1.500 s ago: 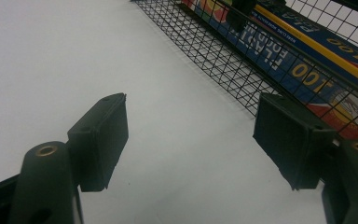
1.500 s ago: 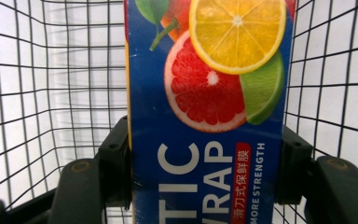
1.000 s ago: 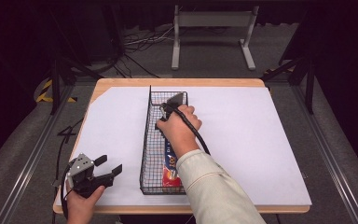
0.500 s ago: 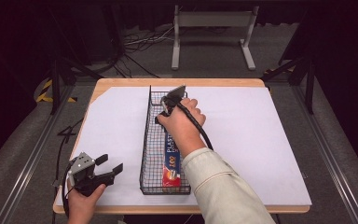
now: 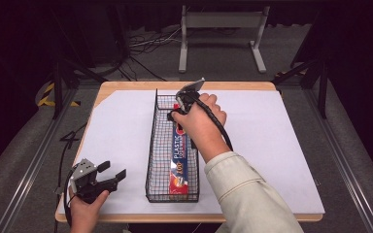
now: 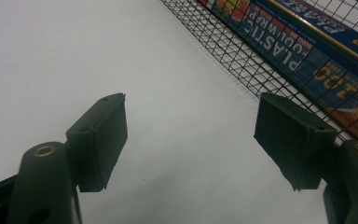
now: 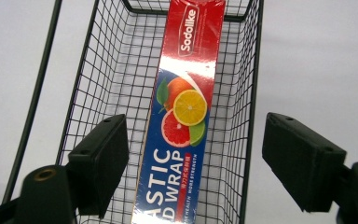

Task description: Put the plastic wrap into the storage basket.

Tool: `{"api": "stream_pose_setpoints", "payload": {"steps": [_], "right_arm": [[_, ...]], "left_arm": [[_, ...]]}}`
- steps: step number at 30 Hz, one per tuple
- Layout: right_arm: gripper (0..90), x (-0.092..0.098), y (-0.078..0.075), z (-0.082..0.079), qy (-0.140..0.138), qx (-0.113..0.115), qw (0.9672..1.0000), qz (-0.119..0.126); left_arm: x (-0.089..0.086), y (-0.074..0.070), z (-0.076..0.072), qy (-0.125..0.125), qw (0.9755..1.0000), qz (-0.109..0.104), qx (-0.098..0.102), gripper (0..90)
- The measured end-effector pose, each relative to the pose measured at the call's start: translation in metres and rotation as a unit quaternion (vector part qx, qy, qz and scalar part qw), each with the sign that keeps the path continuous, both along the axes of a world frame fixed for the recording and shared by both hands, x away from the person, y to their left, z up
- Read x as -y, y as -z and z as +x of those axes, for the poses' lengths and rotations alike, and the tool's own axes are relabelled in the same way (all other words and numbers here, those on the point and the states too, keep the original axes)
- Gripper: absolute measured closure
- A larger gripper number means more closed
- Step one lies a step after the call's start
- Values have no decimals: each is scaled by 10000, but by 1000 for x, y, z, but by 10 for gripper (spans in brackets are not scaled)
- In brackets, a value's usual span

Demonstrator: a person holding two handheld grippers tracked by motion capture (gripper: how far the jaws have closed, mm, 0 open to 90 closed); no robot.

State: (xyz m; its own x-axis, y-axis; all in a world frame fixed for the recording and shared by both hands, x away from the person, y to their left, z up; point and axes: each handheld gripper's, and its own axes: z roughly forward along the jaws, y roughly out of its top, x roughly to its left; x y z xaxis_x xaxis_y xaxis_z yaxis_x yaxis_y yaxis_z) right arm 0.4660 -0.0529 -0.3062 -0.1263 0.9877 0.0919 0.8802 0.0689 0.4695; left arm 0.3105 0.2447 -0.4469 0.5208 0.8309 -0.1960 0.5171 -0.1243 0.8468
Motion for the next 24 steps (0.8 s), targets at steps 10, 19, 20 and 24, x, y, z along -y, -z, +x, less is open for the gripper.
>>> {"api": "stream_pose_setpoints", "payload": {"steps": [10, 19, 20, 24], "right_arm": [[215, 23, -15, -7, -92, 160, 9998, 51], [187, 57, -27, -17, -430, 568, 9975, -13], [186, 62, -28, -18, -472, 616, 9970, 1], [174, 80, -31, -24, -680, 823, 9943, 25]], "left_arm": [[2, -2, 0, 21, 10000, 47, 65, 257], [3, -2, 1, 62, 10000, 54, 39, 257], [3, -2, 1, 60, 10000, 68, 39, 257], [2, -2, 0, 32, 10000, 69, 52, 257]]}}
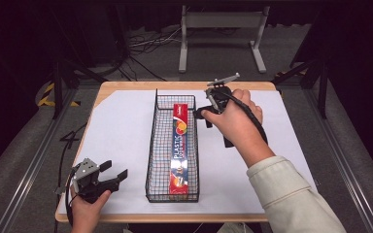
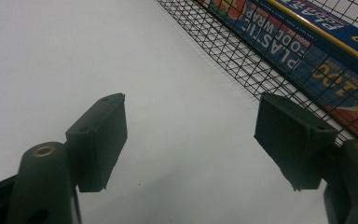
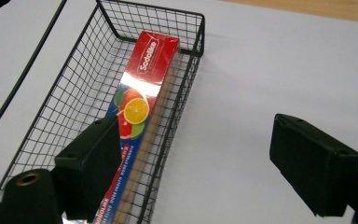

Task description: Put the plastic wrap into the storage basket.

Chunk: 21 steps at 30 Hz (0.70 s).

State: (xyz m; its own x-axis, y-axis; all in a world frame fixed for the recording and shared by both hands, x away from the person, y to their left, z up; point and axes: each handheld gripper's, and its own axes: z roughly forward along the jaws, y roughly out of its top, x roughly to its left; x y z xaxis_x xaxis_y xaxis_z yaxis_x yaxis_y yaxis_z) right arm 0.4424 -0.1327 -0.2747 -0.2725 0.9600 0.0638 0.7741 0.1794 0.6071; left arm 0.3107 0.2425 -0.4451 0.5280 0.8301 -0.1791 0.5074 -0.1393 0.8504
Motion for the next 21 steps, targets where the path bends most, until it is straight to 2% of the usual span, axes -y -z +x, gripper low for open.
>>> {"api": "stream_pose_setpoints", "payload": {"steps": [4, 9, 10, 12, 15, 19, 21], "right_arm": [[172, 20, 0, -5, -198, 283, 9994, -28], [170, 45, -1, -13, -461, 594, 9972, -46], [170, 45, -1, -13, -461, 594, 9972, -46], [166, 57, -2, -17, -514, 730, 9960, -13], [161, 69, -2, -22, -658, 811, 9945, 5], [160, 84, -1, -30, -887, 1090, 9901, 67], [158, 93, -1, -34, -1038, 1242, 9868, 51]], "left_arm": [[-1, 0, -1, -21, 10000, -9, -24, 257], [-2, 0, -3, -50, 10000, 27, -8, 257], [-2, 0, -3, -50, 10000, 27, -8, 257], [-3, 0, -4, -71, 10000, 17, 5, 257], [-4, -1, -4, -79, 10000, 19, -8, 257], [-4, -1, -5, -80, 10000, 47, -12, 257], [-5, -1, -6, -104, 9999, 45, -6, 257]]}}
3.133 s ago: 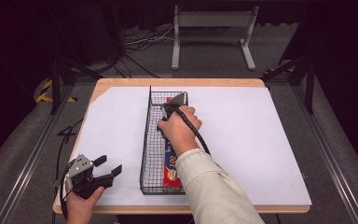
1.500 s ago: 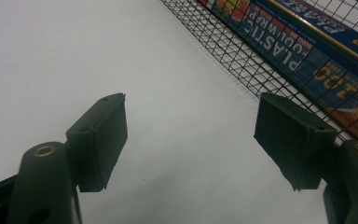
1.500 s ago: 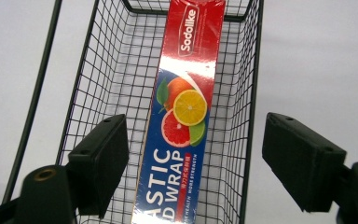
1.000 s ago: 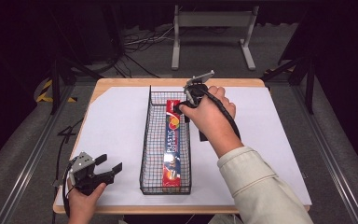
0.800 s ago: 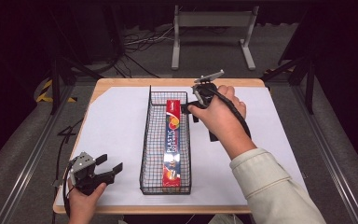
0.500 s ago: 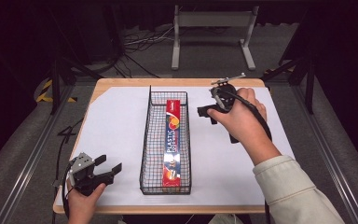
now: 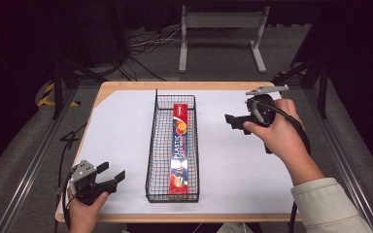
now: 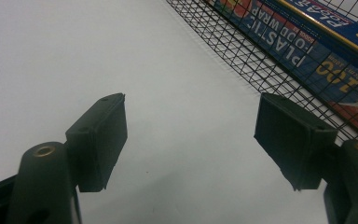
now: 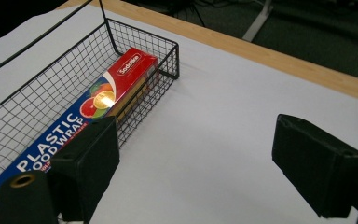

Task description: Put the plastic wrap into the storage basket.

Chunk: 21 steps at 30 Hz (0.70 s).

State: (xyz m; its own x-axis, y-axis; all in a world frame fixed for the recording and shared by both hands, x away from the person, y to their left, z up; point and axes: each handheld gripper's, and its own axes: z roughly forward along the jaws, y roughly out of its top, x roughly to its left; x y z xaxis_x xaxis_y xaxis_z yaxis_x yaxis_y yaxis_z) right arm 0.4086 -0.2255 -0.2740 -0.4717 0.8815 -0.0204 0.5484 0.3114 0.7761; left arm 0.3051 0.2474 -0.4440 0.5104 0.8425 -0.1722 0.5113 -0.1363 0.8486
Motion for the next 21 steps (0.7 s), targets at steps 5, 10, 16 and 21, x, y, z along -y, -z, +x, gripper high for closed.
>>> {"api": "stream_pose_setpoints", "payload": {"steps": [5, 10, 16, 21], "right_arm": [[146, 22, 3, -11, -293, 385, 9988, -35], [148, 44, 13, -25, -291, 698, 9971, 38], [148, 66, 36, -37, -238, 795, 9964, 156], [152, 78, 56, -45, -151, 974, 9947, 277]], "left_arm": [[-1, -1, -1, -1, 10000, 16, 11, 257], [2, -3, -4, 32, 9998, 143, 129, 255], [3, -4, -5, 52, 9997, 213, 146, 255], [2, -5, -6, 7, 9996, 203, 183, 255]]}}
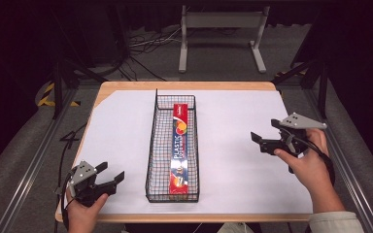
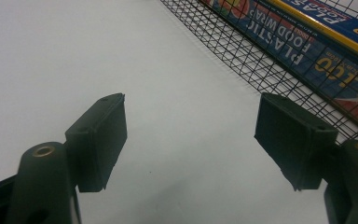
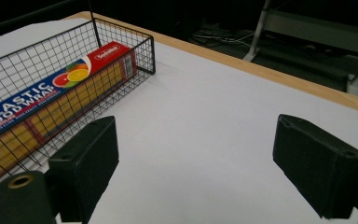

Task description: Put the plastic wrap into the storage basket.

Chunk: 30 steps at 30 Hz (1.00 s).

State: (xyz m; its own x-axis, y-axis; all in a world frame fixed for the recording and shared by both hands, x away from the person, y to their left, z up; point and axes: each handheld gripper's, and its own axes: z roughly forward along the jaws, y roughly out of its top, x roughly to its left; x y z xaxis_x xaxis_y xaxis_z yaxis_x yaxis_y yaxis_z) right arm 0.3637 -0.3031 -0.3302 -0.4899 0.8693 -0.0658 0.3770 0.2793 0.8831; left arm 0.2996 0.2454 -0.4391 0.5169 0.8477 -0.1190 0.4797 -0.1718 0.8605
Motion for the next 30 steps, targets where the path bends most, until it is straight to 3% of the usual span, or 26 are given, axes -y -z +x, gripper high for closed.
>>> {"api": "stream_pose_setpoints", "payload": {"steps": [1, 5, 7, 11, 17, 22, 26, 30], "right_arm": [[153, 4, 9, -4, 19, 71, 10000, -30], [153, 7, 18, -8, 56, 100, 9999, -34], [155, 11, 32, -17, 88, 207, 9997, 127], [155, 13, 44, -23, 95, 283, 9994, 183], [155, 18, 70, -31, 67, 220, 9994, 263], [156, 24, 87, -40, 121, 308, 9991, 270], [158, 27, 96, -45, 205, 346, 9988, 274], [158, 26, 105, -47, 184, 247, 9993, 197]], "left_arm": [[-1, 0, 0, -10, 10000, 26, 8, 254], [0, -1, 0, 22, 10000, 14, 12, 254], [1, -1, 0, 43, 10000, 55, 27, 252], [2, -2, -1, 51, 10000, 65, 56, 250], [2, -2, -1, 143, 9999, -11, 77, 243], [1, -3, -2, 119, 9999, -2, 102, 243], [2, -3, -3, 124, 9999, -4, 78, 243], [3, -3, -3, 163, 9998, -8, 111, 244]]}}
